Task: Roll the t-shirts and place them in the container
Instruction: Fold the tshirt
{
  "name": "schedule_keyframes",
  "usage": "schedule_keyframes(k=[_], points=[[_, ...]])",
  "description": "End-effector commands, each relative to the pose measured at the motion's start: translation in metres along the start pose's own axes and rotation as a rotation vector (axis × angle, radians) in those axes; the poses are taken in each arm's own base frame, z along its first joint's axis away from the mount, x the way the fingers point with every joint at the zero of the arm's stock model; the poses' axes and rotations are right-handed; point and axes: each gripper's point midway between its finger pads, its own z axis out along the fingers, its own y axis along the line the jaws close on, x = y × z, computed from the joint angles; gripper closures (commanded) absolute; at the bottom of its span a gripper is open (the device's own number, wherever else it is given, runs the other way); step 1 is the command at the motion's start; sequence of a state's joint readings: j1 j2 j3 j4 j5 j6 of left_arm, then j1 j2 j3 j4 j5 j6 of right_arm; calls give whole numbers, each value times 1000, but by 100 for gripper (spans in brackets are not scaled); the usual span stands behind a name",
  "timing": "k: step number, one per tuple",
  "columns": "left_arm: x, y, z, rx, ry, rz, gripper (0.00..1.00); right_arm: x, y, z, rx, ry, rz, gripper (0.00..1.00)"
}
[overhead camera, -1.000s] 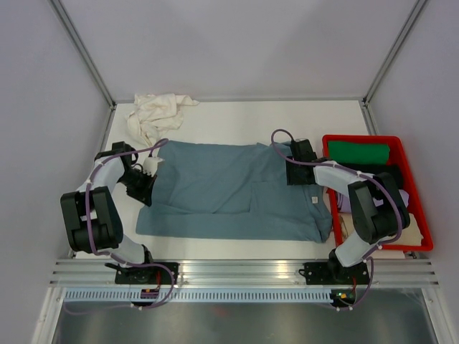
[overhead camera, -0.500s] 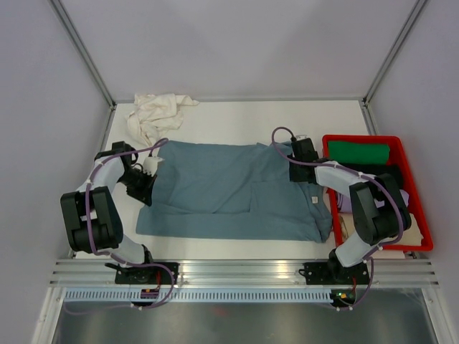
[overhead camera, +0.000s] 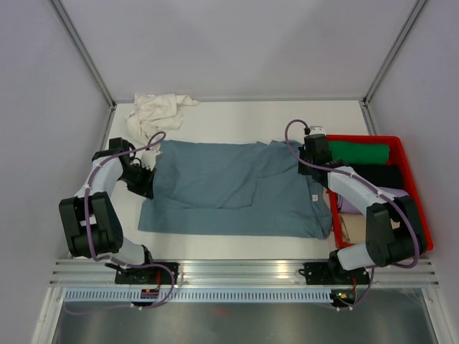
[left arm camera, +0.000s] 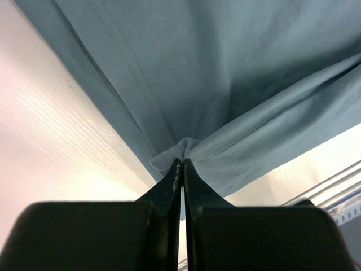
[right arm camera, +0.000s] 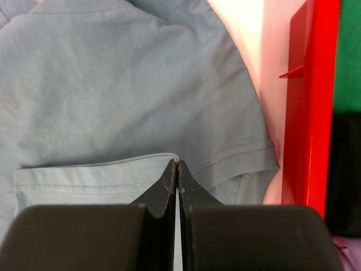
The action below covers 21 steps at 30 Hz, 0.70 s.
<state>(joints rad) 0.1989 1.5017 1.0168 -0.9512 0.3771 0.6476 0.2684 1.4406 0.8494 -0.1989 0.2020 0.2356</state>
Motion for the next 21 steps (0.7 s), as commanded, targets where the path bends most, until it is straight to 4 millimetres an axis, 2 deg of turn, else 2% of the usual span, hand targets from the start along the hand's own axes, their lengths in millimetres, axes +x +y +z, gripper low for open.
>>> schedule_keyframes(k=[1,10,19,20,21], points=[[-26,6,-7,-31,-110,1,98,-8,-7,2,23,-31,21,100],[-48,18,-11,-114,-234,-3,98,-18,-21,7,47,-58,47,100],[-26,32,35,-86,-132,-81,97,-9,-15,22,19,-13,19,100],[-27,33,37,-90,-133,-77,96,-8,-13,24,12,-10,16,97],[-27,35,38,-91,-133,-78,90,-7,-13,25,8,-5,15,89]])
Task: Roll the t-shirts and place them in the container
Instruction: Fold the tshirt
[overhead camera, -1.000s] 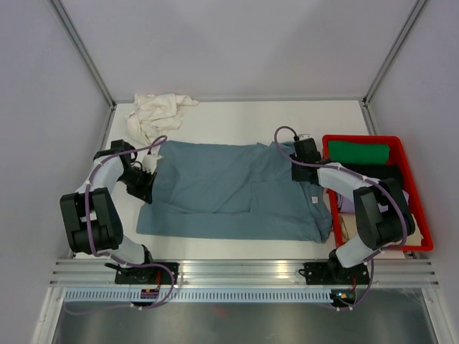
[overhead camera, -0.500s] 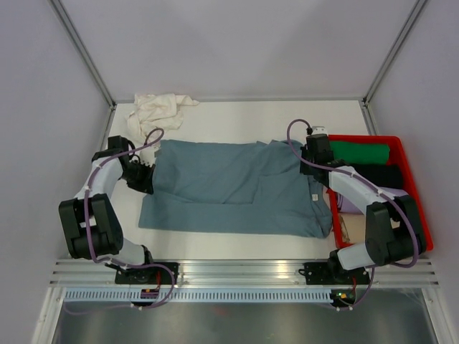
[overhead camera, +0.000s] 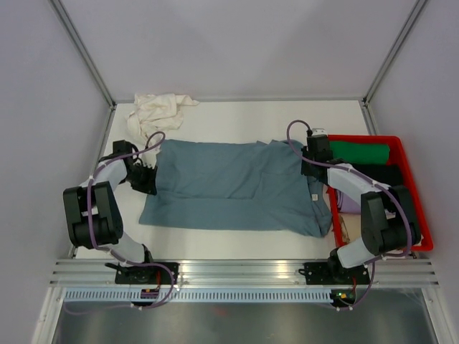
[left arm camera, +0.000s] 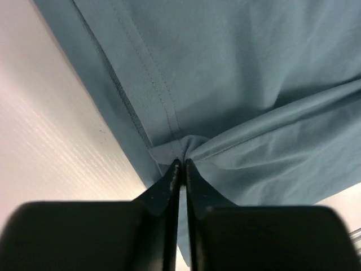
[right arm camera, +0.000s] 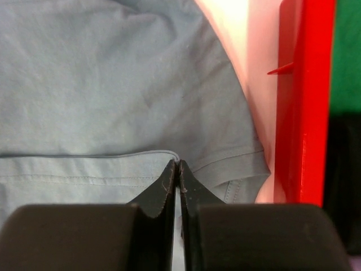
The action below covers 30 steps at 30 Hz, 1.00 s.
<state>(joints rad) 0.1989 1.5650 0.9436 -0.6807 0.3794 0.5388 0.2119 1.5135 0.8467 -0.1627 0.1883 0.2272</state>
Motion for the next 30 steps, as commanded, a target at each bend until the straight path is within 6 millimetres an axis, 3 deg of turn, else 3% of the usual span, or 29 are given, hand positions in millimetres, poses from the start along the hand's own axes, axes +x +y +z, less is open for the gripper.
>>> schedule_keyframes(k=[1,2,3,4,7,9,11,14,17,21,24,30], points=[[-7,8,7,-22,-27,-20,84,-19,8,4,-38,-42,-14,70],[-7,9,7,-28,-24,-23,70,-18,8,3,-38,-28,-18,63],[-9,10,5,-36,-27,-23,63,-24,8,1,-35,-36,-14,55],[-11,13,2,-51,-32,-23,59,-26,8,-2,-34,-36,-8,54],[-15,23,-14,-150,-42,-30,54,-40,8,-23,-34,-70,21,52],[-11,29,-27,-214,-29,-40,50,-39,5,-43,-28,-63,46,55],[-12,28,-45,-259,-48,-34,49,-20,3,-55,-16,1,79,57],[7,16,-54,-264,-2,-24,49,24,4,-65,-14,146,100,65],[40,-2,-42,-220,110,-15,51,70,16,-71,-91,281,144,86],[82,-19,-14,-173,270,-3,53,109,14,-69,-80,358,199,97],[92,-20,0,-161,316,-10,54,127,11,-62,-57,374,237,100],[113,18,15,-319,421,53,56,126,-14,-38,106,334,244,100]])
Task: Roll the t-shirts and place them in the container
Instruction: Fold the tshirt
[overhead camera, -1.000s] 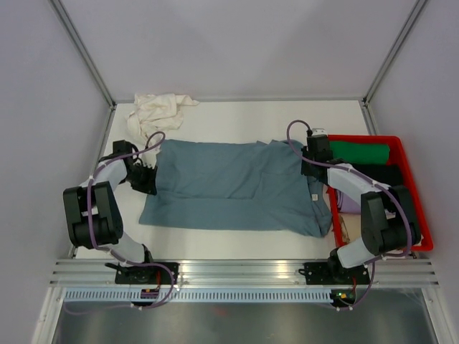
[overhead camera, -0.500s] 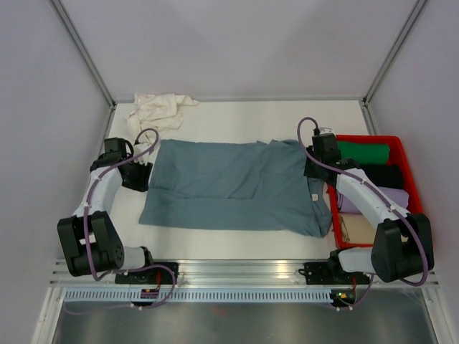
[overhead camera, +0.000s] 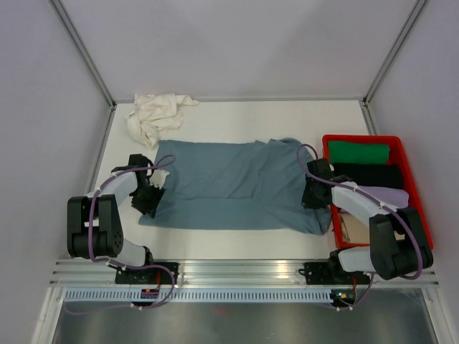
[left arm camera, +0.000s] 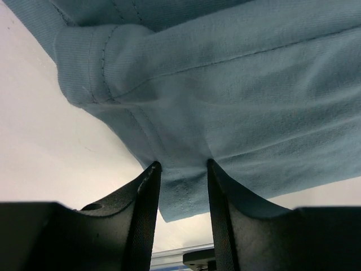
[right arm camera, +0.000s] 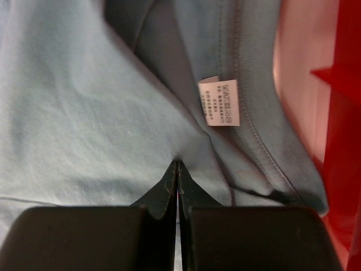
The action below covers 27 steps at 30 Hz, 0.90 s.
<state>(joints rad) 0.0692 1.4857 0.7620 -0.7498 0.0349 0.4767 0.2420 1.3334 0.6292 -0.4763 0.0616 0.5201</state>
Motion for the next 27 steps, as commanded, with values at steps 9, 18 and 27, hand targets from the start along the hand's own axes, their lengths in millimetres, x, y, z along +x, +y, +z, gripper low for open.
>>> schedule_keyframes(k=[9,18,27], points=[[21,39,35,-203,98,51,58,-57,-27,-1,206,-154,18,100],[15,42,35,-201,86,52,58,-49,-10,-37,104,-96,-13,70],[6,54,30,-231,70,50,59,12,-1,-28,55,89,2,53]])
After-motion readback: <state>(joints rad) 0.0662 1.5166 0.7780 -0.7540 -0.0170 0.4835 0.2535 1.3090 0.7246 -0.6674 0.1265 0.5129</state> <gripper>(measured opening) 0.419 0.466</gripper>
